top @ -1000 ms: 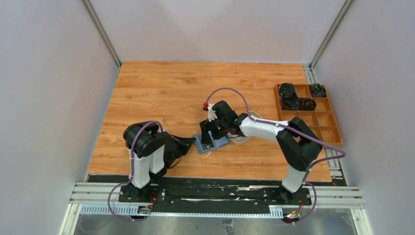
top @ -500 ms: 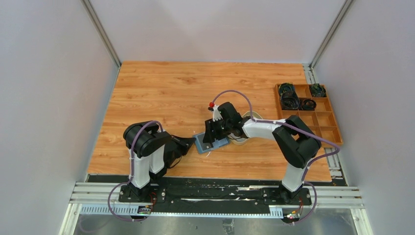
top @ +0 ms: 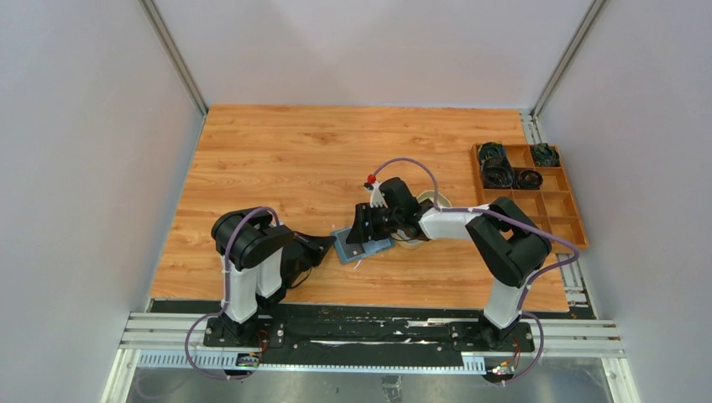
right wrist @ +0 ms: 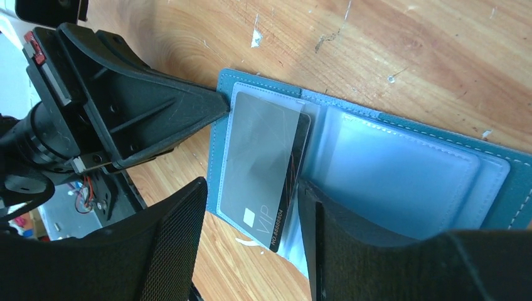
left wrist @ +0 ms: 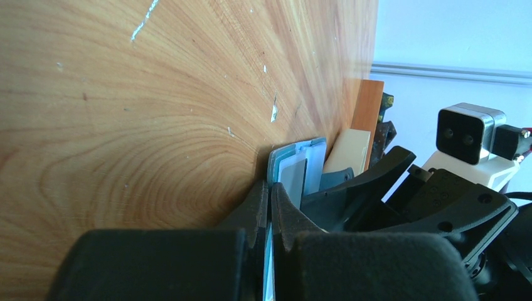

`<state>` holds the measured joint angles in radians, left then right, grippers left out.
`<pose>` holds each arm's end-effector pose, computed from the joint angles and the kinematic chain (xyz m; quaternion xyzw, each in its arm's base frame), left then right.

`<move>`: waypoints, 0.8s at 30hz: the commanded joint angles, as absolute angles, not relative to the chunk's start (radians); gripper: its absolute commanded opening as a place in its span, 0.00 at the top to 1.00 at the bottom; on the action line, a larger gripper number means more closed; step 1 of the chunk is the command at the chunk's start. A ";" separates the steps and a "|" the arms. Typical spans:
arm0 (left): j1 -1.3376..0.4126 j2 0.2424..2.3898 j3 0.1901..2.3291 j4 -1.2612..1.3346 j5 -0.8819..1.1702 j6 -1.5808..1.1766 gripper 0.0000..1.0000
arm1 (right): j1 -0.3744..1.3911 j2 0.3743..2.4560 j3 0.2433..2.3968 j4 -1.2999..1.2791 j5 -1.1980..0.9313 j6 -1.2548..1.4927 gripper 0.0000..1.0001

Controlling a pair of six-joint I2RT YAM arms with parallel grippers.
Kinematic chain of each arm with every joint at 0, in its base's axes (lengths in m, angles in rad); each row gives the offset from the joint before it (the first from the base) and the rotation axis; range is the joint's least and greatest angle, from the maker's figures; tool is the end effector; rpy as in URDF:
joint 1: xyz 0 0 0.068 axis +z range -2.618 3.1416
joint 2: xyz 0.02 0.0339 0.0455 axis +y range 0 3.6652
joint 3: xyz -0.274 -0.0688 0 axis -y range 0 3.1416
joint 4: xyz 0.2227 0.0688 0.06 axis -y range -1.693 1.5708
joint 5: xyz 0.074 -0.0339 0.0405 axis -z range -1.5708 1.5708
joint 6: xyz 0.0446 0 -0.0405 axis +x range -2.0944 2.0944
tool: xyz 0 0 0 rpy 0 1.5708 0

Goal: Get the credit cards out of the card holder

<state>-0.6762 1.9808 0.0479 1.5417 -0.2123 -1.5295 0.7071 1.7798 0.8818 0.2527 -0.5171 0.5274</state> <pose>0.1737 -0.1273 0.0904 -0.3956 0.7279 -0.4539 0.3280 0.2538 0.2459 0.1769 -0.1913 0.8514 0.4364 0.2195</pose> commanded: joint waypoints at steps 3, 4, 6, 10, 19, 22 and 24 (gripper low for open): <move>-0.693 2.103 -0.052 1.551 -0.096 -1.395 1.00 | 0.694 1.826 0.809 0.273 -0.520 0.644 0.40; -0.695 2.103 -0.051 1.551 -0.095 -1.395 1.00 | 0.695 1.839 0.799 0.299 -0.535 0.663 0.40; -0.693 2.102 -0.053 1.551 -0.096 -1.394 1.00 | 0.695 1.864 0.778 0.373 -0.573 0.721 0.41; -0.694 2.095 -0.059 1.550 -0.098 -1.391 1.00 | 0.696 1.907 0.739 0.508 -0.641 0.814 0.43; -0.693 2.103 -0.053 1.551 -0.095 -1.390 1.00 | 0.695 1.889 0.719 0.640 -0.716 0.868 0.48; -0.694 2.102 -0.057 1.551 -0.097 -1.389 1.00 | 0.693 1.872 0.721 0.631 -0.716 0.867 0.51; -0.694 2.103 -0.057 1.551 -0.097 -1.388 1.00 | 0.688 1.861 0.719 0.626 -0.716 0.867 0.53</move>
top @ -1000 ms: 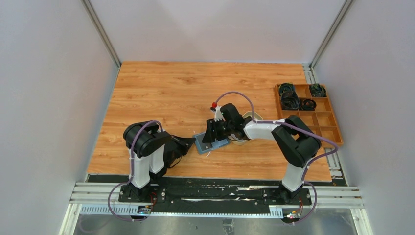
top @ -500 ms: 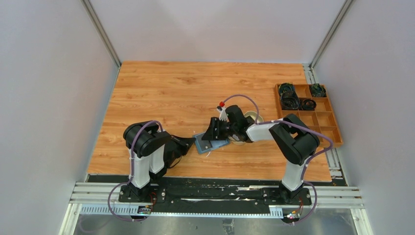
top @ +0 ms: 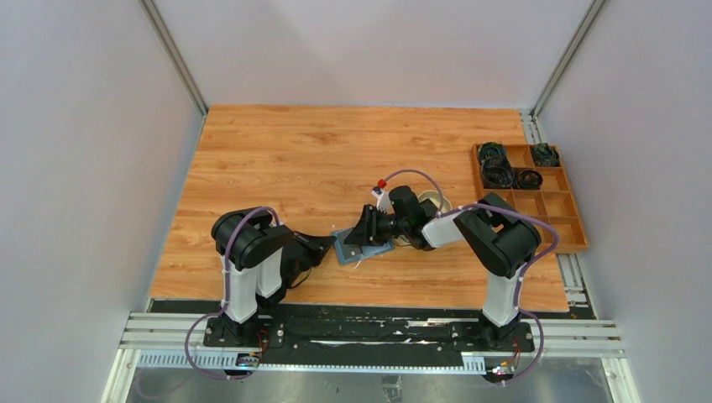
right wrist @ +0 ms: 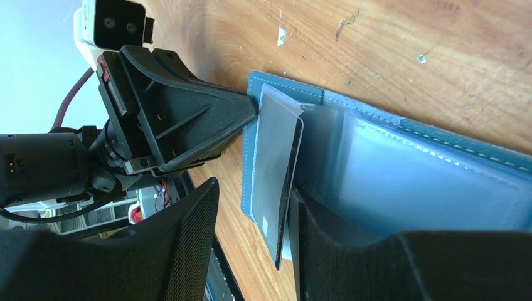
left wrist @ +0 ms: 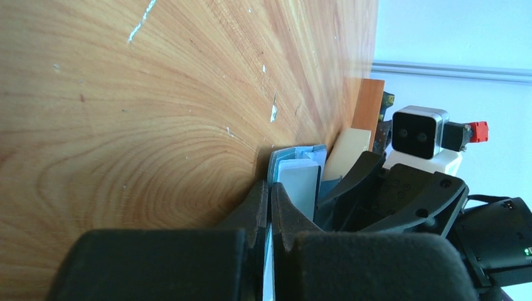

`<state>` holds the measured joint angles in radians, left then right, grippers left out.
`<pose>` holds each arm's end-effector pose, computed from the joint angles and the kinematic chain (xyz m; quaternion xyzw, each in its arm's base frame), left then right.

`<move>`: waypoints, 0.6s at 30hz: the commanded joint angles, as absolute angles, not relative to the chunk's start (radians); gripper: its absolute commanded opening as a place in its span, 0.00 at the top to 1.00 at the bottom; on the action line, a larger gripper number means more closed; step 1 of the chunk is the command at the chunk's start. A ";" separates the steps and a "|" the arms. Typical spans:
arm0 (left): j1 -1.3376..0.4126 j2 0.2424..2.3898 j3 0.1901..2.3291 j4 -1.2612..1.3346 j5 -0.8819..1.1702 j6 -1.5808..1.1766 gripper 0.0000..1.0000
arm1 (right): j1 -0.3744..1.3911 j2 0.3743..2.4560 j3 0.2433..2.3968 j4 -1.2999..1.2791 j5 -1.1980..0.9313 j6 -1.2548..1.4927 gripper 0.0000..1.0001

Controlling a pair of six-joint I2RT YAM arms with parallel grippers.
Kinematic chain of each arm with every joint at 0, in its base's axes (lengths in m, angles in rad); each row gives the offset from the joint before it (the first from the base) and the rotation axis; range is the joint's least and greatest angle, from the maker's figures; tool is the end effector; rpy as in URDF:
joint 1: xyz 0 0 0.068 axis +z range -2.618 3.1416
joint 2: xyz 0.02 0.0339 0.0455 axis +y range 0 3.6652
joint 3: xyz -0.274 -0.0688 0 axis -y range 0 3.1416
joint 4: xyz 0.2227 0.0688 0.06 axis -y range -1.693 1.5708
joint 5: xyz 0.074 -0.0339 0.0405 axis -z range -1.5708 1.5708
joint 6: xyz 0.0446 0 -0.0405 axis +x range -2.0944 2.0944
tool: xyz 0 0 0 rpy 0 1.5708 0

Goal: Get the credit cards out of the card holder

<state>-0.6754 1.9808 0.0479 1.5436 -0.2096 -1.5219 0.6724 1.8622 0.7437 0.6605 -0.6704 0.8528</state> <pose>0.1738 -0.1273 0.0906 -0.3924 0.7292 -0.4538 0.3293 0.2548 0.2383 0.1537 -0.1008 0.8143 0.5465 0.1676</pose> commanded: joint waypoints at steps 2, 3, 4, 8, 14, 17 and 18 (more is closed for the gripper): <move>-0.694 2.103 -0.058 1.551 -0.095 -1.387 1.00 | 0.680 1.849 0.710 0.626 -0.716 0.866 0.53; -0.694 2.104 -0.058 1.551 -0.095 -1.385 1.00 | 0.672 1.839 0.704 0.626 -0.716 0.865 0.54; -0.693 2.105 -0.057 1.551 -0.095 -1.385 1.00 | 0.668 1.834 0.701 0.626 -0.718 0.864 0.54; -0.694 2.112 -0.058 1.551 -0.094 -1.384 1.00 | 0.633 1.802 0.683 0.622 -0.729 0.858 0.56; -0.694 2.117 -0.055 1.551 -0.092 -1.382 1.00 | 0.594 1.766 0.673 0.613 -0.745 0.851 0.58; -0.694 2.120 -0.054 1.551 -0.092 -1.382 1.00 | 0.585 1.761 0.673 0.615 -0.749 0.851 0.60; -0.693 2.121 -0.054 1.551 -0.091 -1.382 1.00 | 0.584 1.761 0.673 0.617 -0.750 0.851 0.62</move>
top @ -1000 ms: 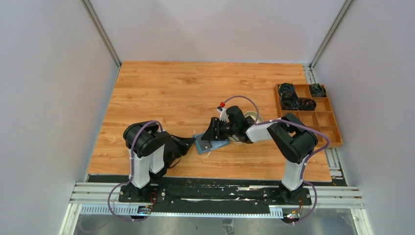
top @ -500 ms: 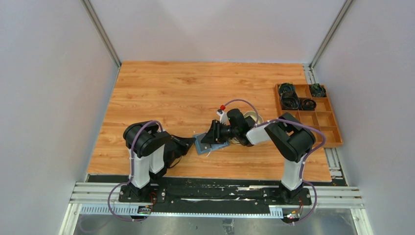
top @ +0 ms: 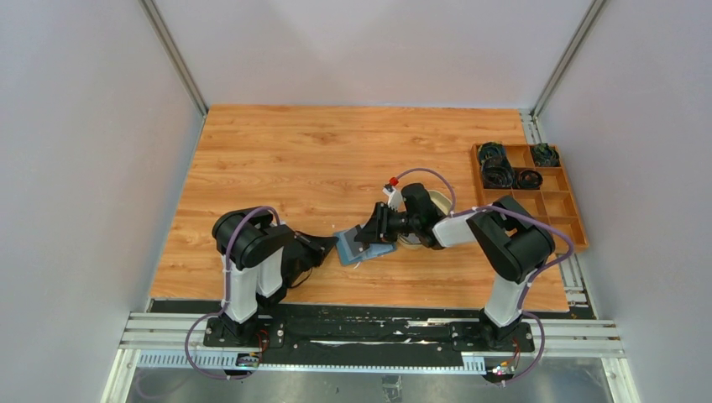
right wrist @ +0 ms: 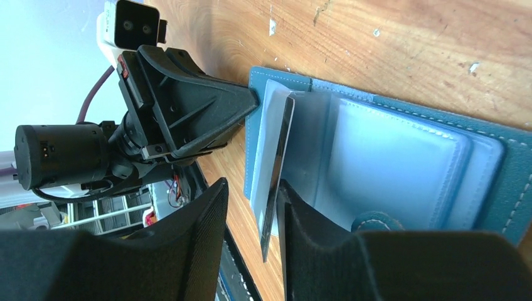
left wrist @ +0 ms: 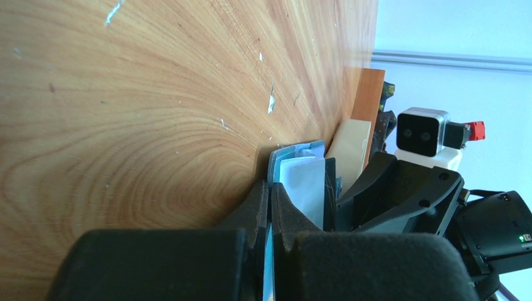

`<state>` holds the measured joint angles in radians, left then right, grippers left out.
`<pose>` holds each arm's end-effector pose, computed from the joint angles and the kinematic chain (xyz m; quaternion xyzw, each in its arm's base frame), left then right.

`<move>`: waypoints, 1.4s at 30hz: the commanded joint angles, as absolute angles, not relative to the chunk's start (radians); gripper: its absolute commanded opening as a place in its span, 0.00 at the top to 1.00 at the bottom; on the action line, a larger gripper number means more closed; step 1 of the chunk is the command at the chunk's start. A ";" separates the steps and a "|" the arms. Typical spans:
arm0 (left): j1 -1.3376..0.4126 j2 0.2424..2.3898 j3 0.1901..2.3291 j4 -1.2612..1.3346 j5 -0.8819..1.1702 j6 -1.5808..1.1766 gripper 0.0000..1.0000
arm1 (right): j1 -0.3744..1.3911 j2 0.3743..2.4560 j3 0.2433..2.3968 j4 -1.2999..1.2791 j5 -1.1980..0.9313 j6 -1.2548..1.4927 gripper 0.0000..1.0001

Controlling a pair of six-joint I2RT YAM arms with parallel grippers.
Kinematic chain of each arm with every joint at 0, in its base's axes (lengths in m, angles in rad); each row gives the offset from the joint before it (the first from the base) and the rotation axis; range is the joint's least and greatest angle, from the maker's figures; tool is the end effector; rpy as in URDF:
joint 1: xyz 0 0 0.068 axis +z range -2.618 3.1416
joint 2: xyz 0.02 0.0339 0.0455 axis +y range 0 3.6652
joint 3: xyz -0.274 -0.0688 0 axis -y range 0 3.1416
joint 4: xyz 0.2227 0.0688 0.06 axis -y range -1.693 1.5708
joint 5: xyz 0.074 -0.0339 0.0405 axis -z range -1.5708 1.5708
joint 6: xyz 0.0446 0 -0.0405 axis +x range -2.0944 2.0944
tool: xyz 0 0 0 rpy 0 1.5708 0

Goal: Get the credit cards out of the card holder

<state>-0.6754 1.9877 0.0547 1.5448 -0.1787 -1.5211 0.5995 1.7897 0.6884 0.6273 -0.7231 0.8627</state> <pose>0.1745 -0.1296 0.0899 -0.3847 0.7337 -0.4607 0.3187 0.2553 0.2102 0.1605 -0.0781 0.8155 0.5503 0.1615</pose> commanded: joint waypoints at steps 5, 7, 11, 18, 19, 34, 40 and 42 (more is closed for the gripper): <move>-0.694 2.126 -0.051 1.551 -0.089 -1.382 1.00 | 0.571 1.760 0.662 0.636 -0.755 0.862 0.77; -0.694 2.129 -0.049 1.551 -0.087 -1.383 1.00 | 0.564 1.759 0.655 0.639 -0.757 0.862 0.79; -0.693 2.135 -0.043 1.551 -0.083 -1.382 1.00 | 0.546 1.748 0.638 0.637 -0.760 0.856 0.87; -0.694 2.138 -0.037 1.551 -0.078 -1.381 1.00 | 0.509 1.700 0.633 0.559 -0.761 0.802 0.95; -0.694 2.139 -0.036 1.551 -0.078 -1.381 1.00 | 0.501 1.688 0.636 0.534 -0.760 0.787 0.97; -0.695 2.042 -0.057 1.548 -0.081 -1.311 1.00 | 0.172 1.493 0.973 -0.267 -0.794 0.259 1.00; -0.695 1.885 -0.038 1.413 -0.064 -1.234 1.00 | 0.100 1.444 1.039 -0.446 -0.531 0.147 0.99; -0.699 1.777 -0.007 1.242 -0.063 -1.189 1.00 | 0.101 1.446 1.052 -0.482 -0.501 0.134 0.99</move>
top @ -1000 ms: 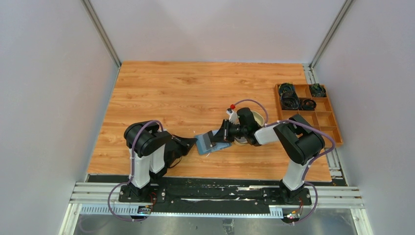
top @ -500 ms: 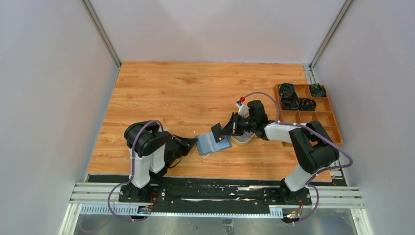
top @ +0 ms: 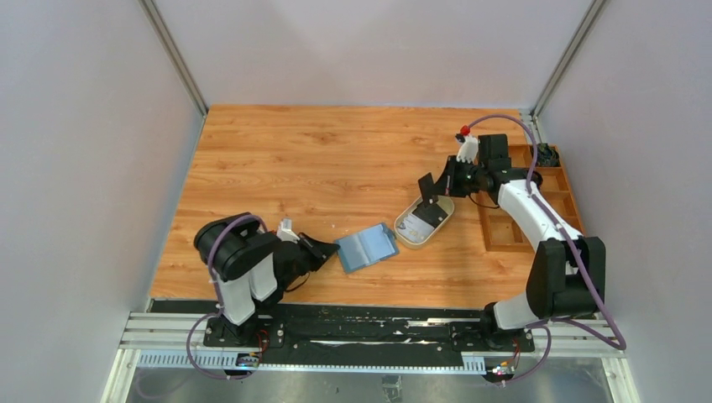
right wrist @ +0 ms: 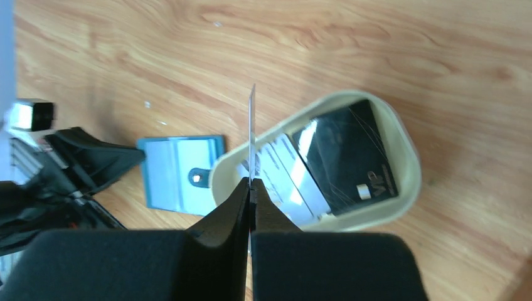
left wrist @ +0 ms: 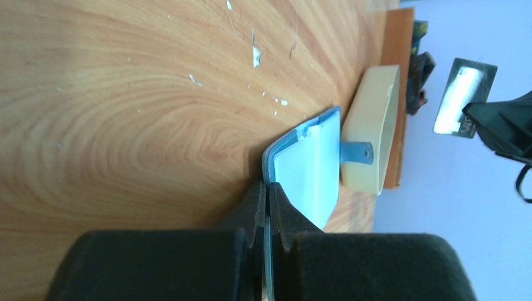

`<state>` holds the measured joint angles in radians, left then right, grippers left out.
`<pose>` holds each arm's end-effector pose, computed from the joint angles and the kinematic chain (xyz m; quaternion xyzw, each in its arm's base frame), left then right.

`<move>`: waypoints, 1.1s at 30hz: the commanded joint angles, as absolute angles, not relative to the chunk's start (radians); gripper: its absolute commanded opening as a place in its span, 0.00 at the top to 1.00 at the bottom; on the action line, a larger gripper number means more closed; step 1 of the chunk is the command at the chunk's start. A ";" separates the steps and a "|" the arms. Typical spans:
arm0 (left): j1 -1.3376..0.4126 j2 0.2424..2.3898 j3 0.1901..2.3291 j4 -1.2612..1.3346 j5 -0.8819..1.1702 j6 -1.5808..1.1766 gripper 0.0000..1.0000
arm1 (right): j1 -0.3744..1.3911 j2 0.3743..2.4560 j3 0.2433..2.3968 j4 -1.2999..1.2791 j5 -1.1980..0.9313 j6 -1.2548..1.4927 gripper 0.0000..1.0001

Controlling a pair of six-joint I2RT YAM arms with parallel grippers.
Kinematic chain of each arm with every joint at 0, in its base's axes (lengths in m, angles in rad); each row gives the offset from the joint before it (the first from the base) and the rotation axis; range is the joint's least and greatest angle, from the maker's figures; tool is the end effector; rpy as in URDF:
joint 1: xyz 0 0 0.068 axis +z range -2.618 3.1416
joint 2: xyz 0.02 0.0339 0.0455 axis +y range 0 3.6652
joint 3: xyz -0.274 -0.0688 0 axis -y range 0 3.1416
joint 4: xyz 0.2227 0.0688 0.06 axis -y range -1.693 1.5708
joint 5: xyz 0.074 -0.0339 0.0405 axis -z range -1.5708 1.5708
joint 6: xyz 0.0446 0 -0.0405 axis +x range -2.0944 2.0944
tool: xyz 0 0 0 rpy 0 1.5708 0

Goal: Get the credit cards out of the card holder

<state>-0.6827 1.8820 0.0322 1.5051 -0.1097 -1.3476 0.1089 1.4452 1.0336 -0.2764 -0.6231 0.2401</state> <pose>0.1673 -0.1297 0.1037 -0.2963 0.7617 -0.4644 0.3411 0.2943 0.0584 0.2812 -0.0743 0.8674 0.3435 0.3523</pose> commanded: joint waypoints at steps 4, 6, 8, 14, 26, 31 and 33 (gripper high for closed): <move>-0.733 1.545 0.118 0.871 -0.107 -1.085 1.00 | 0.100 1.440 1.061 -0.537 -0.424 0.105 0.99; -0.745 1.447 0.175 0.702 -0.150 -1.041 1.00 | 0.100 1.432 1.060 -0.557 -0.381 0.085 0.98; -0.747 1.384 0.212 0.593 -0.180 -1.019 1.00 | 0.100 1.426 1.054 -0.561 -0.356 0.065 0.98; -0.746 1.333 0.256 0.481 -0.174 -1.023 1.00 | 0.100 1.464 1.049 -0.524 -0.353 0.023 1.00; -0.746 1.238 0.274 0.331 -0.191 -0.965 1.00 | 0.115 1.601 1.058 -0.374 -0.513 -0.042 1.00; -0.744 1.171 0.277 0.241 -0.223 -0.953 1.00 | 0.123 1.689 1.113 -0.420 -0.506 -0.071 1.00; -0.743 1.143 0.276 0.202 -0.236 -0.949 1.00 | 0.126 1.727 1.140 -0.441 -0.503 -0.083 1.00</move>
